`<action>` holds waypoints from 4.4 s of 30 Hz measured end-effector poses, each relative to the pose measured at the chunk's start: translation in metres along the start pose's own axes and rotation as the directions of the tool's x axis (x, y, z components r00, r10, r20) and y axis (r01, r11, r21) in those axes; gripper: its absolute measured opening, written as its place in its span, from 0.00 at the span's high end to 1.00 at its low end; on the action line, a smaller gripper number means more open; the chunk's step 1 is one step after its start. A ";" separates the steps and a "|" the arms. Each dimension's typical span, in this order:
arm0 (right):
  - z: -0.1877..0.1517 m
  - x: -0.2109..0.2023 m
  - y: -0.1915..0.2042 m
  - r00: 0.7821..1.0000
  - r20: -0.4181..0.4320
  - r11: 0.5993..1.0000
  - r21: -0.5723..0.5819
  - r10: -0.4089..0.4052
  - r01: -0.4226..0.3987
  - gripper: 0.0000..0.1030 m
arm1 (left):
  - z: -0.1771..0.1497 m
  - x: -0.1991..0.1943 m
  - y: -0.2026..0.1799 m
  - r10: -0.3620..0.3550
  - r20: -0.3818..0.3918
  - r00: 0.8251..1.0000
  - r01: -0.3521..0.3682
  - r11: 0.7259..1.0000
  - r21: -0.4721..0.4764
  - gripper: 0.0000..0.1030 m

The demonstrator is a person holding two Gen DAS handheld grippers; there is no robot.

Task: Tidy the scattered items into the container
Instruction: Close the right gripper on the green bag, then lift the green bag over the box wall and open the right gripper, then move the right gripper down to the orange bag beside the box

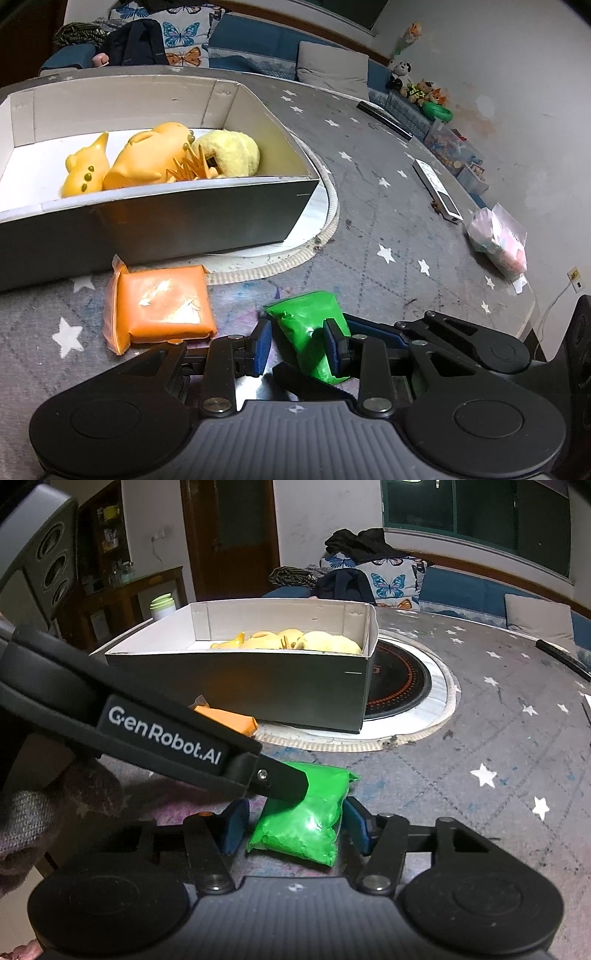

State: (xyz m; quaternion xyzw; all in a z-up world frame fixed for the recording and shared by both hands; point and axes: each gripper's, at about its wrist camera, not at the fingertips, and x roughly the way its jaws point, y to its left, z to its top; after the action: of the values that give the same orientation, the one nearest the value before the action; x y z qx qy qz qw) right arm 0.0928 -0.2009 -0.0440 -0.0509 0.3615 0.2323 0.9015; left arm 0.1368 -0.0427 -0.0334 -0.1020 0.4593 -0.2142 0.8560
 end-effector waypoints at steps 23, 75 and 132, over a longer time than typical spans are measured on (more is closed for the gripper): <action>0.057 -0.019 0.007 0.989 0.146 0.998 -0.060 0.027 -0.019 0.56 | 0.044 -0.053 0.002 -0.014 0.162 0.987 0.015 1.000 -0.010 0.73; 0.084 0.017 0.007 0.975 0.218 0.998 -0.045 0.048 -0.039 0.48 | 0.059 -0.059 0.050 0.100 0.264 0.959 -0.070 0.990 -0.120 0.71; 0.040 0.048 0.051 0.967 -0.034 0.940 -0.228 0.251 -0.252 0.24 | 0.000 -0.054 0.096 0.178 0.111 0.978 -0.157 0.971 -0.181 0.77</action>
State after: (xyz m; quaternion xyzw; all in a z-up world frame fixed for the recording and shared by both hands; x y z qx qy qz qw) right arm 0.1247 -0.1272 -0.0433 -0.1093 0.3376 0.3857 0.8516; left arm 0.1366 0.0677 -0.0291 -0.1492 0.4280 -0.0941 0.8864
